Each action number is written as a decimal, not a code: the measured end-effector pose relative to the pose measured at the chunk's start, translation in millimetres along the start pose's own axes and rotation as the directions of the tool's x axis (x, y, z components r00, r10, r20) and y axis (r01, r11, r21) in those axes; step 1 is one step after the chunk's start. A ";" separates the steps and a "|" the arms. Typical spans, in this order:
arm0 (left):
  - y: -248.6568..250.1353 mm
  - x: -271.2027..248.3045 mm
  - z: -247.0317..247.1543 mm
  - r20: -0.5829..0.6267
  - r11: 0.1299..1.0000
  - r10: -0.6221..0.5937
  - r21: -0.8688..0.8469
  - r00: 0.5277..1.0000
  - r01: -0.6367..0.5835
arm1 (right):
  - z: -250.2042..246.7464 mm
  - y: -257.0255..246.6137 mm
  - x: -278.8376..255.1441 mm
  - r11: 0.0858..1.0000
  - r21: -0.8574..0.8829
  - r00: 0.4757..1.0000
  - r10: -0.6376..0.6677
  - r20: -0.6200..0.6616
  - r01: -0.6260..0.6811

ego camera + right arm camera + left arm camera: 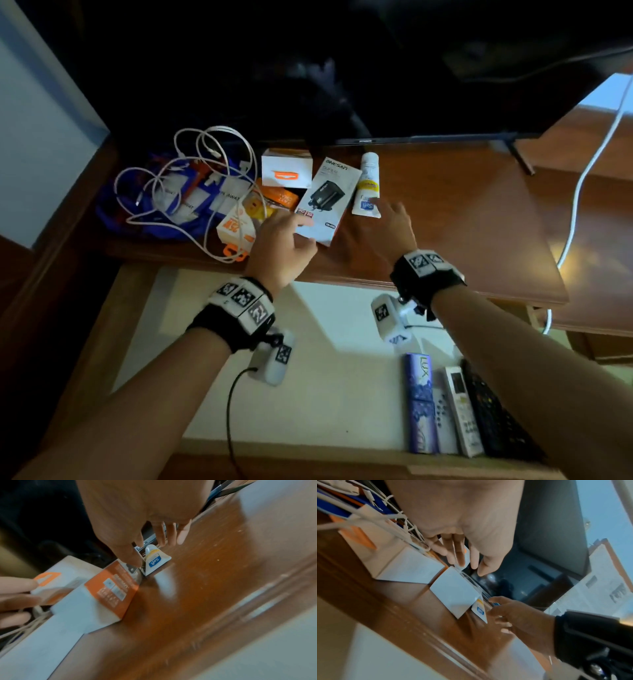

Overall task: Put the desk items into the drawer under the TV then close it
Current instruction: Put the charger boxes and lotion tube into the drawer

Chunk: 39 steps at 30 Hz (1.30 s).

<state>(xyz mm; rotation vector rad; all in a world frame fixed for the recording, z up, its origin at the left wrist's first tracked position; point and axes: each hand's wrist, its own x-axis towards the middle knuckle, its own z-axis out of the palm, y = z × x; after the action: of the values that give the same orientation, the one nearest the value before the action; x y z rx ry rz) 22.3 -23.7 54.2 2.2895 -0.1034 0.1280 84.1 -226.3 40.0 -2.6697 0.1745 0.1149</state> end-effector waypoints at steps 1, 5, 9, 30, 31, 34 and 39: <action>0.2 11.1 2.8 0.002 0.998 -0.035 0.049 0.999 0.035 | -0.6 -2.1 8.3 0.999 0.028 0.999 0.043 0.000 -0.043; 3.0 33.7 17.5 0.047 0.979 -0.111 0.179 0.993 0.101 | -0.6 -5.7 29.8 0.996 -0.073 0.996 0.056 0.073 -0.051; 7.0 36.8 30.0 0.101 0.941 -0.059 0.337 0.993 0.022 | 11.0 -4.6 36.0 0.976 -0.216 0.990 0.027 0.141 0.004; 34.9 -21.5 58.6 0.032 0.919 -0.109 0.384 0.994 0.088 | 1.5 46.3 -90.1 0.971 0.080 0.972 0.229 -0.041 -0.226; 36.9 -26.3 57.6 0.046 0.919 -0.135 0.380 0.990 0.107 | -0.8 48.2 -95.6 0.961 0.107 0.967 0.255 0.005 -0.254; 41.0 -44.9 54.9 0.083 0.931 -0.207 0.324 0.975 0.170 | 0.1 62.9 -121.0 0.917 0.235 0.946 0.316 0.068 -0.323; 41.6 -89.2 53.3 0.225 0.973 -0.229 0.093 0.947 0.213 | 13.7 108.0 -173.7 0.826 0.411 0.922 0.338 0.188 -0.387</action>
<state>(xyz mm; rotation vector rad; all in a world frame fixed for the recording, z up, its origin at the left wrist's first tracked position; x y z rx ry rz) -67.9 -88.3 38.8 2.3580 0.0375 -0.2600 -103.7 -297.9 -0.6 -2.1405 0.6024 0.3018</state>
